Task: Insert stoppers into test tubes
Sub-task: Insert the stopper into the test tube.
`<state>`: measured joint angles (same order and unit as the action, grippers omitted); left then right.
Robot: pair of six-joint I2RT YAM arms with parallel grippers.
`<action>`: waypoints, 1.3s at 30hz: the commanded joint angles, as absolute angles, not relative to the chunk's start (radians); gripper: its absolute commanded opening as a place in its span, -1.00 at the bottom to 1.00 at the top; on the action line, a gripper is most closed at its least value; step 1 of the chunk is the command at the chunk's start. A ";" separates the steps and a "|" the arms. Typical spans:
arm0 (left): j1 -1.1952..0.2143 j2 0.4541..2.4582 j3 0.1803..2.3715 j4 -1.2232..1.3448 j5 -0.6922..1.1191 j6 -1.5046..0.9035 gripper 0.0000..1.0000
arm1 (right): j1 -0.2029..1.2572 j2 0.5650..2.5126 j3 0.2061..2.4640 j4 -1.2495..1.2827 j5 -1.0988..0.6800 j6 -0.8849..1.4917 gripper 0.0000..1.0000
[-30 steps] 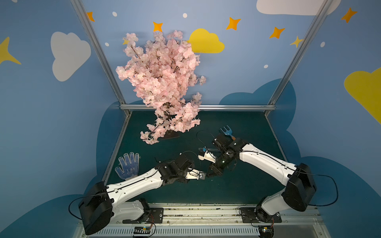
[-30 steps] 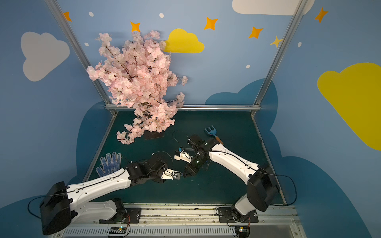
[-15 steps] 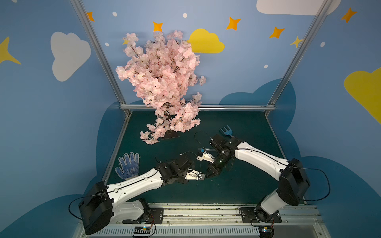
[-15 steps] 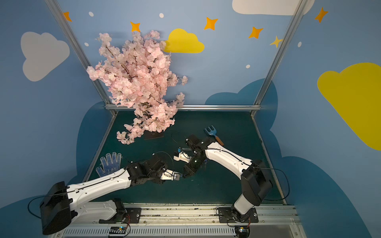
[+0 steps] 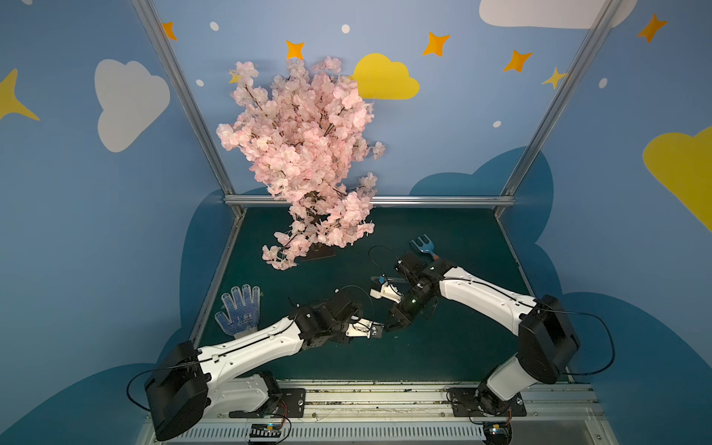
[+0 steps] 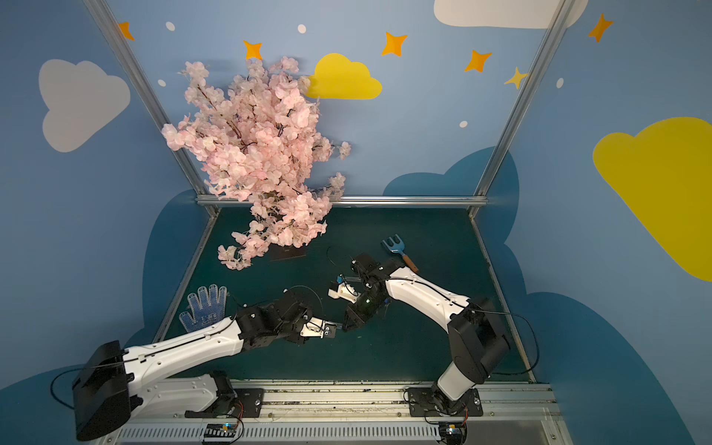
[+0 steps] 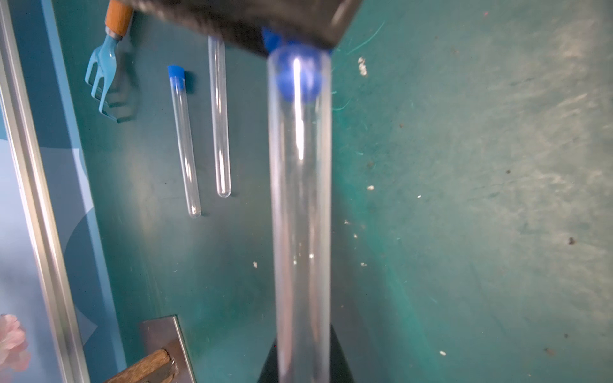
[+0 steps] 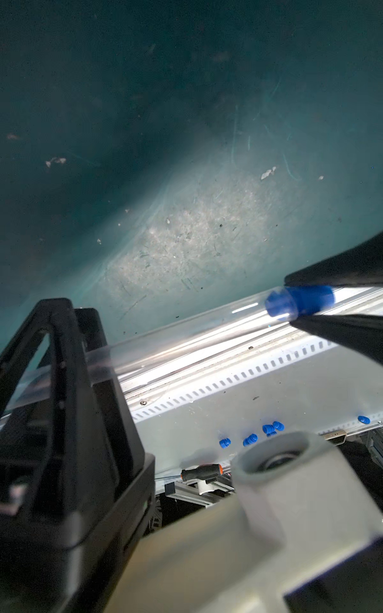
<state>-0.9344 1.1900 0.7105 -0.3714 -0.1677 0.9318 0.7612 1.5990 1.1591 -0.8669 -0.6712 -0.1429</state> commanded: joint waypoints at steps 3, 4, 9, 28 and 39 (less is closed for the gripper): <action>-1.008 1.170 0.735 -0.141 0.179 0.948 -0.96 | 0.774 1.549 1.183 -0.419 -0.835 -0.172 -0.89; -1.008 1.170 0.733 -0.141 0.182 0.951 -0.96 | 0.775 1.546 1.182 -0.415 -0.845 -0.173 -0.87; -1.008 1.178 0.735 -0.147 0.184 0.960 -0.96 | 0.777 1.534 1.165 -0.402 -0.858 -0.180 -0.77; -0.986 1.161 0.691 -0.254 0.029 0.934 -0.96 | 0.674 1.417 1.086 -0.377 -0.786 -0.102 0.26; -0.790 1.102 0.597 -0.093 0.147 0.644 -0.96 | 0.523 1.089 0.885 -0.400 -0.548 0.312 -0.16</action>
